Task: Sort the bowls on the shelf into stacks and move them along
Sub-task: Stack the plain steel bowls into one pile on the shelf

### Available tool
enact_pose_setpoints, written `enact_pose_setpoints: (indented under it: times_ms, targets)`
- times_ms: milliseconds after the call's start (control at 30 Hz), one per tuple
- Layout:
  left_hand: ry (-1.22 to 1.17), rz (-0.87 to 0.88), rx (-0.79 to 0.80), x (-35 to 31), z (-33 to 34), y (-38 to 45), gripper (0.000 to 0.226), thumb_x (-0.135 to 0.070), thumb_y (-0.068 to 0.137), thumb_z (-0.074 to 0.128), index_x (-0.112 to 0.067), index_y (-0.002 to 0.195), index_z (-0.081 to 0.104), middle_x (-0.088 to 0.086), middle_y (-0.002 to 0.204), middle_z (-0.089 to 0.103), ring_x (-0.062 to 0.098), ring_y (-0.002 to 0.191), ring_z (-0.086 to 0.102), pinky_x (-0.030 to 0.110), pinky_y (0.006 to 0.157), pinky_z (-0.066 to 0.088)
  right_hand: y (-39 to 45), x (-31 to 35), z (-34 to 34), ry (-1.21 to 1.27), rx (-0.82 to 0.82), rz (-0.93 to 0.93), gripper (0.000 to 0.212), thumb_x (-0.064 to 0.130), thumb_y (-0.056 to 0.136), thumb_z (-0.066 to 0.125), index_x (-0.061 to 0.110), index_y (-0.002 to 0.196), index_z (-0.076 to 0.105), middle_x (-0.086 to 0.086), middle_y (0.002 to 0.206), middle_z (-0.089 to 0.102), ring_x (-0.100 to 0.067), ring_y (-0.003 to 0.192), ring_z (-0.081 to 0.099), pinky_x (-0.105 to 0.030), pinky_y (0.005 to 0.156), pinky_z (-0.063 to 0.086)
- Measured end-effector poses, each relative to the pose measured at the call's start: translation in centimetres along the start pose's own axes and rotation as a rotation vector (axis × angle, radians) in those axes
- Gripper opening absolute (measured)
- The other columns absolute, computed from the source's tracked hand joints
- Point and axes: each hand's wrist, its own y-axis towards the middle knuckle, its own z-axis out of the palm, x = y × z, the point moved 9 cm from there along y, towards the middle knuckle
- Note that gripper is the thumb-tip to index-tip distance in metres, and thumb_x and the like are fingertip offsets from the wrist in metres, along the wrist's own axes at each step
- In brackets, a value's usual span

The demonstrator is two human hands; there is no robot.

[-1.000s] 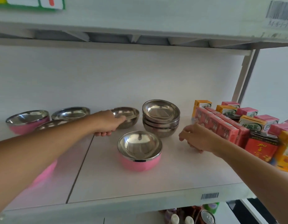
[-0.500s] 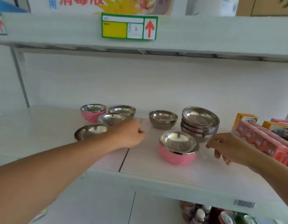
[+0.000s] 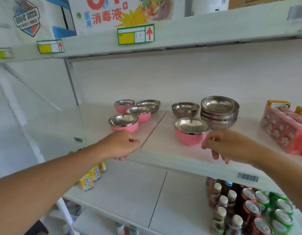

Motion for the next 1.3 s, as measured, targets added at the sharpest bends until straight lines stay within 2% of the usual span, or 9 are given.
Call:
enact_pose_setpoints:
  times_ms: [167, 267, 433, 567, 667, 833, 1000, 1100, 1300]
  targets:
    - [-0.022, -0.027, -0.030, 3.8, -2.7, -1.4, 0.042, -0.048, 0.090, 0.057, -0.011, 0.080, 0.075, -0.003, 0.052, 0.072, 0.012, 0.036, 0.061, 0.017, 0.036, 0.043, 0.5, 3.9, 3.6, 0.053, 0.071, -0.030, 0.017, 0.035, 0.102, 0.065, 0.026, 0.100, 0.080, -0.001, 0.073, 0.080, -0.009, 0.052, 0.063, -0.026, 0.054, 0.057]
    - [-0.023, -0.028, -0.045, 6.7, -4.6, -1.3, 0.040, -0.048, 0.093, 0.059, -0.014, 0.080, 0.076, -0.002, 0.053, 0.073, 0.014, 0.038, 0.063, 0.021, 0.041, 0.046, 1.6, 6.6, 5.0, 0.109, 0.067, -0.029, 0.019, 0.031, 0.103, 0.063, 0.022, 0.102, 0.080, -0.002, 0.073, 0.079, -0.009, 0.053, 0.063, -0.027, 0.055, 0.057]
    - [-0.007, -0.019, -0.062, 12.2, -8.6, 0.4, 0.038, -0.043, 0.099, 0.061, -0.015, 0.079, 0.078, 0.002, 0.056, 0.077, 0.015, 0.039, 0.065, 0.020, 0.038, 0.044, 4.3, 10.9, 6.6, 0.200, 0.006, 0.032, 0.023, 0.025, 0.105, 0.059, 0.016, 0.102, 0.080, -0.004, 0.071, 0.076, -0.014, 0.055, 0.061, -0.028, 0.052, 0.056]
    - [-0.013, -0.006, -0.083, 15.9, -11.6, 3.0, 0.039, -0.044, 0.100, 0.062, -0.016, 0.078, 0.080, 0.003, 0.057, 0.078, 0.014, 0.038, 0.066, 0.021, 0.039, 0.047, 6.7, 13.4, 7.9, 0.151, -0.050, 0.105, 0.022, 0.026, 0.104, 0.059, 0.016, 0.103, 0.078, -0.003, 0.069, 0.074, -0.013, 0.050, 0.060, -0.023, 0.045, 0.049]
    - [-0.034, 0.016, -0.060, 17.0, -12.2, 5.3, 0.040, -0.043, 0.100, 0.062, -0.014, 0.079, 0.080, 0.005, 0.057, 0.077, 0.016, 0.038, 0.066, 0.023, 0.040, 0.049, 8.1, 13.7, 9.5, 0.182, -0.085, 0.177, 0.021, 0.022, 0.105, 0.060, 0.012, 0.103, 0.077, -0.007, 0.071, 0.072, -0.016, 0.051, 0.058, -0.026, 0.046, 0.052]
    - [-0.051, 0.080, -0.008, 15.9, -11.5, 8.9, 0.038, -0.042, 0.099, 0.060, -0.015, 0.079, 0.079, 0.002, 0.059, 0.078, 0.014, 0.039, 0.066, 0.022, 0.040, 0.049, 9.7, 12.5, 10.2, 0.239, -0.146, 0.274, 0.020, 0.023, 0.103, 0.061, 0.010, 0.104, 0.076, -0.008, 0.070, 0.070, -0.017, 0.050, 0.057, -0.027, 0.046, 0.051]
    - [-0.049, 0.106, -0.005, 13.4, -11.9, 12.9, 0.040, -0.041, 0.103, 0.057, -0.015, 0.083, 0.080, -0.001, 0.057, 0.078, 0.011, 0.037, 0.063, 0.022, 0.040, 0.047, 12.9, 10.8, 7.1, 0.318, -0.226, 0.360, 0.019, 0.024, 0.100, 0.063, 0.011, 0.103, 0.075, -0.001, 0.052, 0.070, -0.013, 0.040, 0.059, -0.026, 0.044, 0.055]
    - [-0.063, 0.100, -0.001, 11.6, -11.9, 15.1, 0.042, -0.040, 0.106, 0.058, -0.011, 0.084, 0.080, -0.001, 0.052, 0.074, 0.013, 0.036, 0.061, 0.021, 0.039, 0.045, 15.4, 9.6, 5.6, 0.364, -0.269, 0.418, 0.022, 0.025, 0.098, 0.063, 0.007, 0.101, 0.075, -0.003, 0.048, 0.069, -0.017, 0.039, 0.060, -0.027, 0.043, 0.056]
    - [-0.035, 0.108, 0.005, 7.6, -12.1, 18.9, 0.042, -0.042, 0.105, 0.060, -0.009, 0.085, 0.078, 0.000, 0.054, 0.072, 0.016, 0.039, 0.061, 0.023, 0.044, 0.046, 19.8, 7.5, 5.7, 0.368, -0.271, 0.496, 0.027, 0.029, 0.101, 0.059, 0.006, 0.099, 0.072, -0.011, 0.067, 0.069, -0.015, 0.034, 0.055, -0.024, 0.043, 0.051]
